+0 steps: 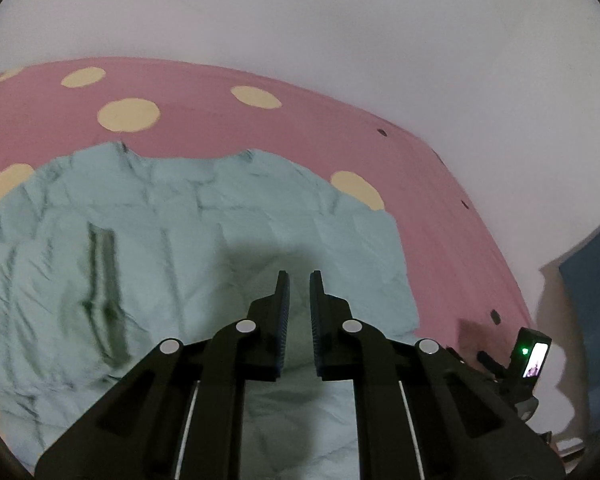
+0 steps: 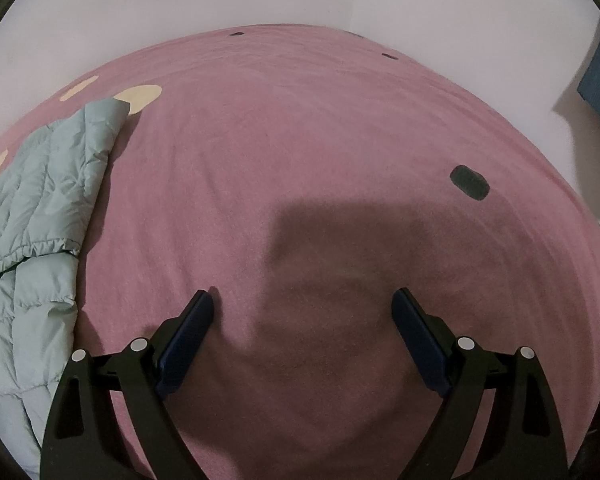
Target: Fold large clothes
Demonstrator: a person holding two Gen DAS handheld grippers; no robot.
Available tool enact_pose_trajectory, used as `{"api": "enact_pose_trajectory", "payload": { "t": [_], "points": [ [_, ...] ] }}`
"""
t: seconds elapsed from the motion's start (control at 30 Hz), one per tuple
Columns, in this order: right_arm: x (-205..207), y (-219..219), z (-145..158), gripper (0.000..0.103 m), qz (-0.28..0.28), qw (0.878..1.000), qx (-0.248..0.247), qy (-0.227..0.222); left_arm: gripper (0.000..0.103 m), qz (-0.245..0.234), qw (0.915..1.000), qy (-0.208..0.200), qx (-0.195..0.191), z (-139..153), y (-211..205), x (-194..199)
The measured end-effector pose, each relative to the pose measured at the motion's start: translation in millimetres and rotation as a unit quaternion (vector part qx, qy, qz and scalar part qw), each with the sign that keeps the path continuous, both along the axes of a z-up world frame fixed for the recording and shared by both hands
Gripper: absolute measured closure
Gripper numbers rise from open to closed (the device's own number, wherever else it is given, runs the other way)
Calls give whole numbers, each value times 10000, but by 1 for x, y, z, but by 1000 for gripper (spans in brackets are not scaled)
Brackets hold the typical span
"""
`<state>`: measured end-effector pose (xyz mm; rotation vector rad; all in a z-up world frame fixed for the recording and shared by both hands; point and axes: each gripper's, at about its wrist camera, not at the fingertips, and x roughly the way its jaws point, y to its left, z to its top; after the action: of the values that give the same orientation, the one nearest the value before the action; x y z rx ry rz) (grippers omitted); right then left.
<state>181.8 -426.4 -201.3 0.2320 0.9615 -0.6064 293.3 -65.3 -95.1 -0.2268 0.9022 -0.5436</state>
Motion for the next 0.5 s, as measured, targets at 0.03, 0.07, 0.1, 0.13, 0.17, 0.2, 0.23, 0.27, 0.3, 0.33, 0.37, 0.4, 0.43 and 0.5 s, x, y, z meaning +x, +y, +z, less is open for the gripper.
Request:
{"api": "enact_pose_trajectory", "payload": {
  "t": [0.03,0.07,0.1,0.13,0.17,0.2,0.23,0.27,0.3,0.33,0.37,0.4,0.43,0.5],
  "points": [
    [0,0,0,13,1,10000,9,-1,93,-4,10000,-23,-8,0,1,-1],
    [1,-1,0,13,2,10000,12,2,93,16,10000,-37,23,1,0,0],
    [1,-1,0,13,5,10000,10,4,93,59,10000,-45,54,0,3,-4],
    [1,-1,0,13,6,10000,6,4,93,146,9998,-47,94,-2,8,-10],
    [1,-1,0,13,7,10000,5,2,93,210,9997,-45,127,-6,9,-15],
    [1,-1,0,13,7,10000,7,0,93,291,9994,-35,160,-6,18,-20],
    [1,-1,0,13,7,10000,9,-2,92,402,9989,-24,229,-9,27,-26],
    [1,-1,0,13,7,10000,7,-8,91,491,9984,-12,296,-10,36,-33],
    [1,0,0,13,7,10000,-2,-9,91,583,9976,0,365,-12,46,-38],
    [1,0,0,13,7,10000,-11,-6,90,719,9964,10,455,-15,59,-46],
    [1,0,0,13,8,10000,-19,-1,88,826,9953,18,510,-16,69,-52],
    [1,1,0,13,6,10000,-28,0,84,963,9938,29,557,-18,82,-58],
    [1,1,1,13,8,10000,-47,0,77,1161,9913,39,620,-20,99,-66],
    [1,2,1,13,8,10000,-76,10,74,1465,9864,48,743,-22,124,-79]
  ]
}}
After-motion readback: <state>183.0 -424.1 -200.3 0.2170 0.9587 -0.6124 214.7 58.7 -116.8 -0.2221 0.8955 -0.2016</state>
